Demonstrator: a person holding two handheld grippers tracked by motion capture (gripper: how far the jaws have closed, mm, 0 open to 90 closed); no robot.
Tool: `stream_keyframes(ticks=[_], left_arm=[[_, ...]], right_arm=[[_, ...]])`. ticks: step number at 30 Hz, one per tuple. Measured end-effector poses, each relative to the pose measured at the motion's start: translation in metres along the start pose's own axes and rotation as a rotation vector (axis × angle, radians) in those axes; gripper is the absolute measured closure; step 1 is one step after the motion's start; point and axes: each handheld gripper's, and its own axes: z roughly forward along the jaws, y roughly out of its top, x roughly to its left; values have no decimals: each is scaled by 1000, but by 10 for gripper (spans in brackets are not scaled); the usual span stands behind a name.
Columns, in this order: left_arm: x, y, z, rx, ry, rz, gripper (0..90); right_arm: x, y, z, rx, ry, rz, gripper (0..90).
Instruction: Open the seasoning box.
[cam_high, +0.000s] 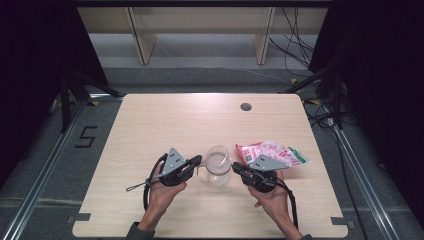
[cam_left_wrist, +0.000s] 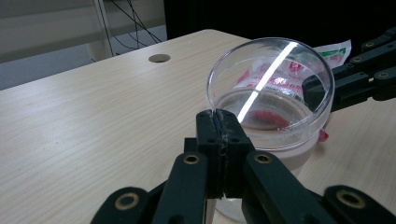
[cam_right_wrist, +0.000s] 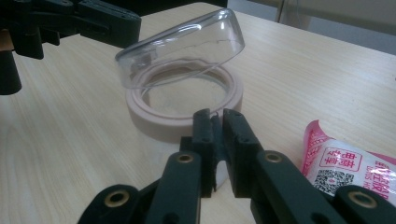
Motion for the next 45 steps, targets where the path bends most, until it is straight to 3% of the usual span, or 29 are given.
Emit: stream_keyframes(ticks=[1, 2, 3, 10, 13, 15, 18, 20, 22, 23, 26, 27, 29, 32, 33, 39, 40, 42, 43, 45], left_arm=[[0, 0, 0, -3, -2, 9, 885], [0, 0, 0, -2, -2, 6, 884], [0, 0, 0, 0, -1, 5, 884], [0, 0, 0, -4, -5, 0, 885], [1, -1, 0, -4, -1, -2, 875], [2, -1, -1, 2, 8, -11, 859], [5, 0, -4, -2, 11, -5, 823], [7, 0, -7, -6, 14, -19, 819], [9, 0, -9, -10, 9, -19, 794], [8, 0, -12, -10, -1, -24, 764], [9, -1, -15, 2, 1, -17, 711], [9, -1, -16, 3, 0, -27, 684], [10, -2, -18, 15, -1, -23, 603], [10, -7, -21, 35, -6, -33, 561], [11, -8, -22, 46, -6, -18, 529], [12, -19, -30, 77, 0, -29, 497], [12, -21, -31, 76, -1, -31, 497], [14, -23, -33, 82, 0, -35, 489], [14, -24, -34, 84, 4, -40, 486], [14, -25, -36, 86, 8, -44, 486]], right_arm=[[1, 0, 0, -20, -10, 6, 841], [-1, 1, 1, -32, -10, -19, 842], [1, 2, 0, -20, -24, -15, 841], [6, 13, 4, -51, 7, -55, 841], [8, 15, 2, -35, 6, -23, 835], [6, 15, 4, -48, 5, -36, 822], [7, 16, 2, -30, 10, -9, 806], [7, 17, 3, -31, 10, -17, 798], [6, 18, 4, -49, 5, -52, 791], [9, 20, 5, -40, 19, -29, 776], [9, 22, 7, -61, 22, -33, 760], [9, 23, 7, -66, -1, -41, 753], [11, 25, 7, -62, 5, -40, 702], [11, 27, 8, -61, 11, -24, 667], [10, 28, 9, -81, 13, -39, 616], [12, 31, 10, -83, 21, 17, 573], [12, 31, 10, -83, 11, 1, 572], [12, 32, 13, -90, 38, -21, 552], [13, 32, 13, -85, 17, -2, 541], [14, 33, 15, -88, 25, -15, 529]])
